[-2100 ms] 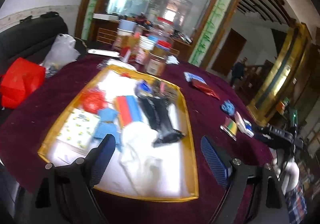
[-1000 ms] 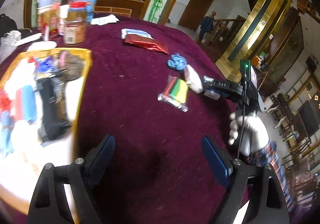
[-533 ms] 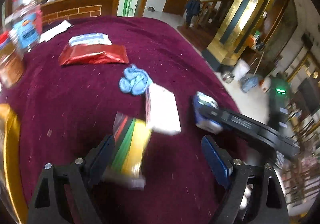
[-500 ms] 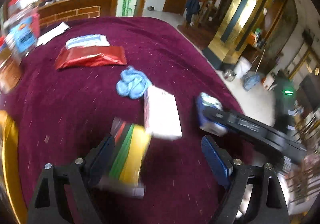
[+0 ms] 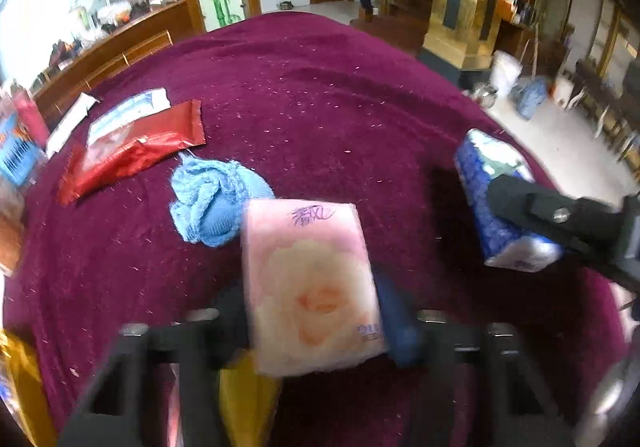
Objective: Organize soft objects
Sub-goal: 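Grasp the pink tissue pack with the left tool while the right tool holds the Vinda pack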
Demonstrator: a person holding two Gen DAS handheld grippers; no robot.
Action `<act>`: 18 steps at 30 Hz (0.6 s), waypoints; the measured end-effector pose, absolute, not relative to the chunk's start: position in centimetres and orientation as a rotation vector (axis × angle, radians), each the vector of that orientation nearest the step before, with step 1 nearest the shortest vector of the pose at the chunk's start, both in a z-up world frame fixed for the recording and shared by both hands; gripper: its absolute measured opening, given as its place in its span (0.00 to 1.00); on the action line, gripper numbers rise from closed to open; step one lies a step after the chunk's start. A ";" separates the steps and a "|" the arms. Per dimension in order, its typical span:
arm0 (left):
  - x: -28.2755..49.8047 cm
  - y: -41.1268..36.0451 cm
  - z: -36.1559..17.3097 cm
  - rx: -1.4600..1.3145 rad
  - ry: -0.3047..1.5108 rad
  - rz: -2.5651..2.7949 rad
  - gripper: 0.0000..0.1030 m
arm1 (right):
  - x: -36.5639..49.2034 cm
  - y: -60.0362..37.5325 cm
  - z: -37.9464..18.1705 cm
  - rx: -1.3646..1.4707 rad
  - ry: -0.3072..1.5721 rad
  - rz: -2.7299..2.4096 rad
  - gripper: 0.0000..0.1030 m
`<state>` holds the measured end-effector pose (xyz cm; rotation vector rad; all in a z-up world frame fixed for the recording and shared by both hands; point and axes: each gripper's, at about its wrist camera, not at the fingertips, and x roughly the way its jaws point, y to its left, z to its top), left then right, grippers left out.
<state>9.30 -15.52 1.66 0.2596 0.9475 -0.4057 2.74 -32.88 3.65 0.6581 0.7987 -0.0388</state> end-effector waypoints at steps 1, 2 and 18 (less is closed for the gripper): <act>9.3 -15.2 1.8 0.237 0.952 -0.423 0.52 | 2.7 -32.9 3.7 0.654 0.797 -0.039 0.50; 9.3 -14.8 2.0 0.207 0.965 -0.433 0.51 | 2.8 -32.8 3.7 0.648 0.798 -0.039 0.50; -0.4 -5.5 9.3 -0.199 0.903 -0.605 0.52 | 2.9 -32.1 3.0 0.611 0.799 -0.015 0.51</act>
